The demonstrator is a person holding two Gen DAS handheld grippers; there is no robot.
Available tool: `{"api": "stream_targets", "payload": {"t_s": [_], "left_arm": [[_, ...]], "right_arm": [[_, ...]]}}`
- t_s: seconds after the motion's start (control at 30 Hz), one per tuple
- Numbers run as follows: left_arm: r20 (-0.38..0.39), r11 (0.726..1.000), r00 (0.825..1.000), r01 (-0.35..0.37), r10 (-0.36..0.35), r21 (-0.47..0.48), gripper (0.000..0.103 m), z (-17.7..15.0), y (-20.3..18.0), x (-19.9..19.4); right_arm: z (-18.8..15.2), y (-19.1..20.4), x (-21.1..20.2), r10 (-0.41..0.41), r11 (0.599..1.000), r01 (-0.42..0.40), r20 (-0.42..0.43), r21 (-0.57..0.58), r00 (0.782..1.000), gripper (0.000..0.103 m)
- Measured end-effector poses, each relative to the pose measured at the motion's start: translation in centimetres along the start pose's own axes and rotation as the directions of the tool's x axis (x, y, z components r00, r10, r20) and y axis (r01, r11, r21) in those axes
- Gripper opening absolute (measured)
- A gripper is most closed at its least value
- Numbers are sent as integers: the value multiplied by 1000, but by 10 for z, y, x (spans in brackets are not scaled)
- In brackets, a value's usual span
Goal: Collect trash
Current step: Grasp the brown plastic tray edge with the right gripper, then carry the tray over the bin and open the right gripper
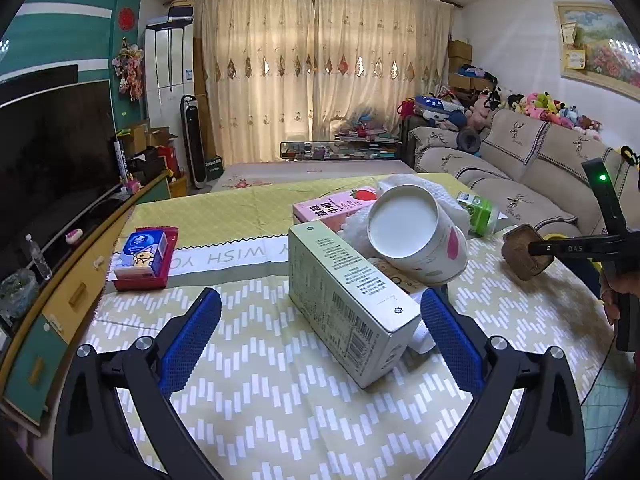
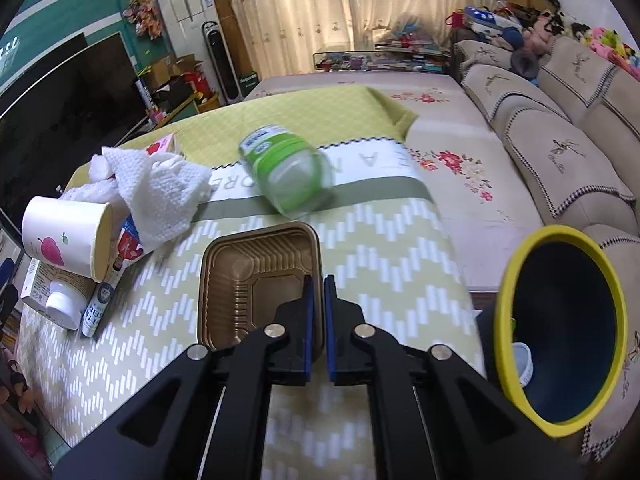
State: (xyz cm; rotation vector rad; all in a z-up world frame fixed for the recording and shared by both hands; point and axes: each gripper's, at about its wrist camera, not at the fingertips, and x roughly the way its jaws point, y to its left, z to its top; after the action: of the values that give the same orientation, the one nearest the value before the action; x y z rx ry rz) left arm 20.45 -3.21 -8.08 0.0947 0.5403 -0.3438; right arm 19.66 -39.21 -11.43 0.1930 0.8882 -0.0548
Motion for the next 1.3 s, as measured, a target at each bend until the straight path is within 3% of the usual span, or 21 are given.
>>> {"api": "stream_targets", "payload": {"t_s": [0.23, 0.43, 0.77, 1.0, 1.1, 1.17, 1.3], "left_arm": [[16, 1000, 1000, 14, -14, -21, 98, 0, 4, -1], [29, 1000, 999, 20, -20, -12, 98, 0, 2, -4], [21, 1000, 1000, 13, -12, -13, 98, 0, 1, -3], [13, 1000, 1000, 13, -13, -3, 98, 0, -3, -2], [13, 1000, 1000, 14, -14, 2, 98, 0, -4, -2], [13, 1000, 1000, 15, -15, 3, 98, 0, -5, -2], [11, 1000, 1000, 19, -19, 2, 98, 0, -5, -2]], "right_arm": [[-5, -43, -35, -57, 995, 51, 63, 87, 996, 5], [-10, -117, -51, -192, 957, 171, 70, 236, 979, 5], [-22, -190, -39, -297, 890, 273, 11, 364, 955, 5], [-26, -207, -26, -335, 862, 317, -25, 395, 942, 5], [-29, -212, -26, -344, 853, 324, -27, 408, 939, 14], [-30, -213, -28, -358, 848, 336, -25, 410, 934, 31], [-32, -212, -33, -361, 847, 333, -11, 413, 932, 33]]}}
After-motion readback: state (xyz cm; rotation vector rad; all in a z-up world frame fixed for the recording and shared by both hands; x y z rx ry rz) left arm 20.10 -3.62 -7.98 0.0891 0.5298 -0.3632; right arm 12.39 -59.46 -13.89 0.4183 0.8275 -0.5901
